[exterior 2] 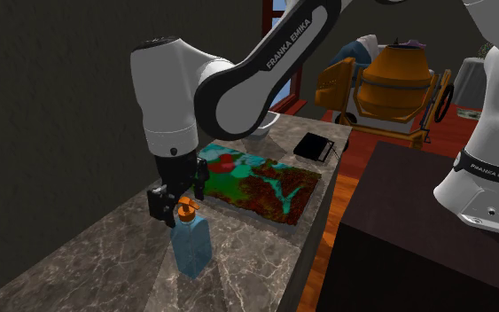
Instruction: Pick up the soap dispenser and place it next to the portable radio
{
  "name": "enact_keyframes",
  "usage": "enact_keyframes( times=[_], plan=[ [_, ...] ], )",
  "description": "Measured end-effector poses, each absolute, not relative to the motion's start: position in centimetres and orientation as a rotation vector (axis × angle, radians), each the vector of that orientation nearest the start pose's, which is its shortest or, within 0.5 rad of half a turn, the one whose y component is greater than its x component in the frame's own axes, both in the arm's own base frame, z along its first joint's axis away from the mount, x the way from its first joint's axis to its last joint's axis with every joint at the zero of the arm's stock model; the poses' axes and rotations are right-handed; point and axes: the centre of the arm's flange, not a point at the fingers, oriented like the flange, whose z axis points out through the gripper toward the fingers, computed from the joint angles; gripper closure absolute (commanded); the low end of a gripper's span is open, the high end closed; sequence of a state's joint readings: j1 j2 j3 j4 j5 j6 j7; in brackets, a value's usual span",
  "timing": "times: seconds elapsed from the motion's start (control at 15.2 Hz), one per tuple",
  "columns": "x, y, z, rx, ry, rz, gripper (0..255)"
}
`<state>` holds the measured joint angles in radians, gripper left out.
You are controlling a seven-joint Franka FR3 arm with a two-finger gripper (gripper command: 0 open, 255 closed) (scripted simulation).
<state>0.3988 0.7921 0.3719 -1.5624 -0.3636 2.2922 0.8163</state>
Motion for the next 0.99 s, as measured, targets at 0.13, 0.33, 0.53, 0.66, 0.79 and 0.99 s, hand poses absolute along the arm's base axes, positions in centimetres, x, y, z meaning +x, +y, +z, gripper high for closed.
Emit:
enact_keyframes(
  times=[0.13, 0.33, 0.53, 0.66, 0.79, 0.99],
  plan=[
    [53.4, 45.5, 20.0, -3.141, -0.148, -0.016, 255],
    [53.4, 45.5, 20.0, -3.141, -0.148, -0.017, 255],
    [53.4, 45.5, 20.0, -3.141, -0.148, -0.017, 255],
    [53.4, 45.5, 20.0, -3.141, -0.148, -0.017, 255],
    [53.4, 45.5, 20.0, -3.141, -0.148, -0.017, 255],
    [53.3, 45.4, 21.0, -3.142, -0.148, -0.016, 255]
  ],
)
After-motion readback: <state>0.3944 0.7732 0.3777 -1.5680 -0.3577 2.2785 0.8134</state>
